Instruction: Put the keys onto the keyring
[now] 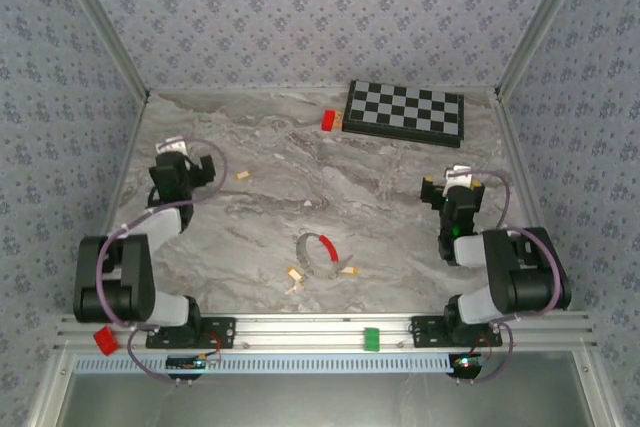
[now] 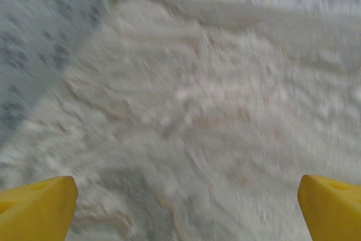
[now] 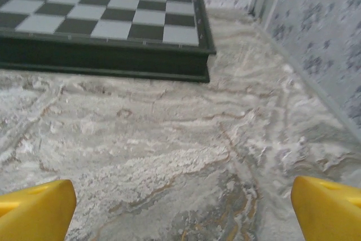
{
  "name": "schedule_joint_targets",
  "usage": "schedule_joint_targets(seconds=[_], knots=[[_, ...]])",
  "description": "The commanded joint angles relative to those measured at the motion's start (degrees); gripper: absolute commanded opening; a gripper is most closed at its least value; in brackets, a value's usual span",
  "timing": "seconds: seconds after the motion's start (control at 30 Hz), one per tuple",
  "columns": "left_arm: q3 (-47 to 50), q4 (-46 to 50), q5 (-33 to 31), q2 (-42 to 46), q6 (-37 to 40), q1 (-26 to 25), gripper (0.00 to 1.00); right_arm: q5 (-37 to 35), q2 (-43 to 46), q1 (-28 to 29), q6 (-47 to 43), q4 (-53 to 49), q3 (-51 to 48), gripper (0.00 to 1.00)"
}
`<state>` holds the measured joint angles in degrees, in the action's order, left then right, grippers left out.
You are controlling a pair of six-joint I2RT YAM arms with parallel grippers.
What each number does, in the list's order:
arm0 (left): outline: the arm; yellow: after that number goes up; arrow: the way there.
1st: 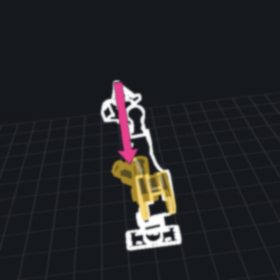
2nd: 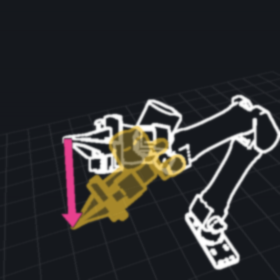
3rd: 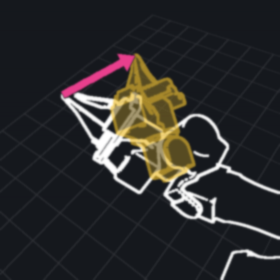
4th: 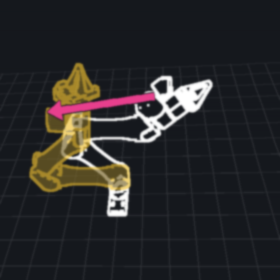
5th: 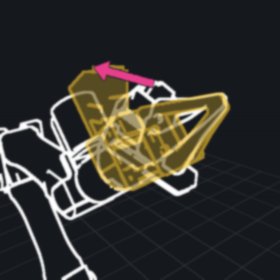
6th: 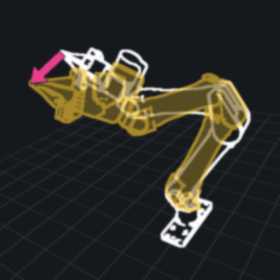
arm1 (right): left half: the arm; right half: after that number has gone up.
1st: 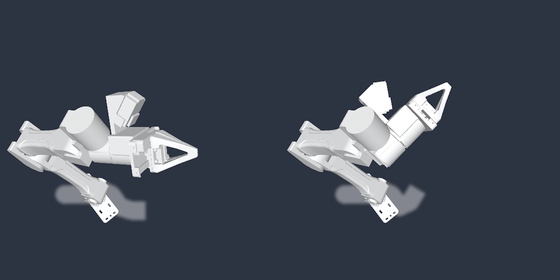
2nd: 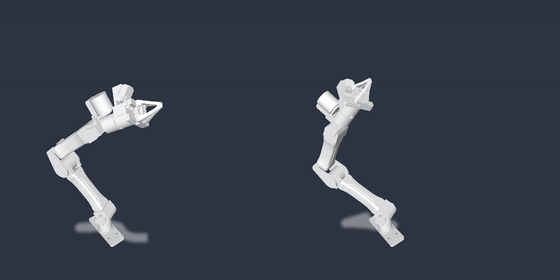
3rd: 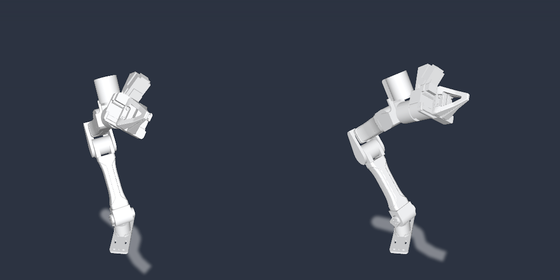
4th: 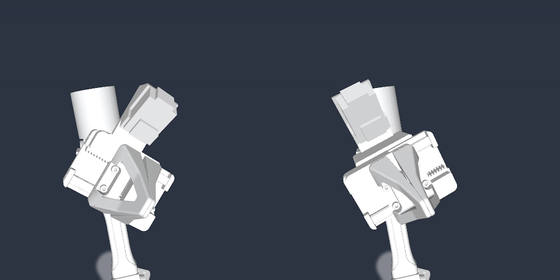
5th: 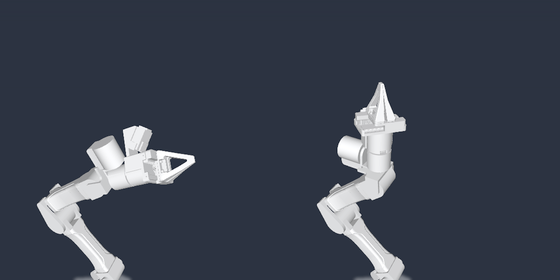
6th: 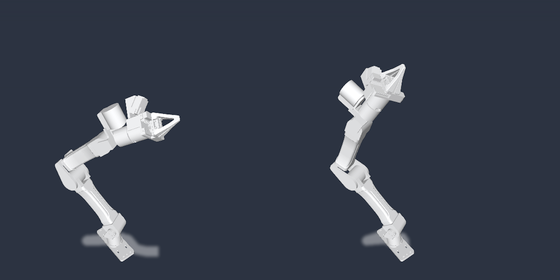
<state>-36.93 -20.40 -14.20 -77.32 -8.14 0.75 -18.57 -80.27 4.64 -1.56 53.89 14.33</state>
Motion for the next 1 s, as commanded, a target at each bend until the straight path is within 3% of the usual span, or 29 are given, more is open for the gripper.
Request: schedule_joint_targets(seconds=[0.0, 0.07, 0.2, 0.37, 0.47, 0.6, 0.8, 0.93, 0.97], knots=[[-7.7, 19.1, -8.5, 7.0, -12.2, 0.0, 1.00, -7.3, 9.9, 1.7, 0.4, -9.5, 3.5, 0.99], [-11.5, 29.4, -11.8, 9.5, -23.0, 0.4, 1.00, -4.9, 17.6, 0.2, 14.2, -29.1, 9.2, 0.99], [-13.6, 36.7, -3.4, 13.1, -28.3, 1.0, 1.00, -2.1, 26.3, -3.2, 33.3, -48.4, 14.4, 1.00], [-9.6, 38.2, 8.7, 17.1, -35.3, 0.1, 1.00, 13.3, 33.5, -6.8, 36.9, -43.2, 11.2, 1.00], [-4.9, 35.6, 10.7, 19.6, -35.7, -4.2, 1.00, 19.8, 34.6, -5.6, 38.9, -40.8, 10.0, 1.00], [-0.5, 33.6, 9.5, 21.4, -34.1, -12.6, 0.99, 19.7, 32.4, 1.5, 37.2, -43.7, 12.5, 1.00], [3.0, 33.5, 7.8, 20.6, -30.8, -25.3, 0.92, 17.2, 25.6, 18.1, 28.6, -46.1, 17.0, 1.00], [5.5, 34.3, 7.4, 21.3, -31.0, -28.8, 0.91, 21.0, 17.6, 26.2, 25.3, -47.5, 20.3, 1.00], [6.3, 34.2, 7.8, 21.9, -31.1, -29.4, 0.90, 22.9, 15.4, 27.8, 23.9, -48.6, 21.5, 0.91]])
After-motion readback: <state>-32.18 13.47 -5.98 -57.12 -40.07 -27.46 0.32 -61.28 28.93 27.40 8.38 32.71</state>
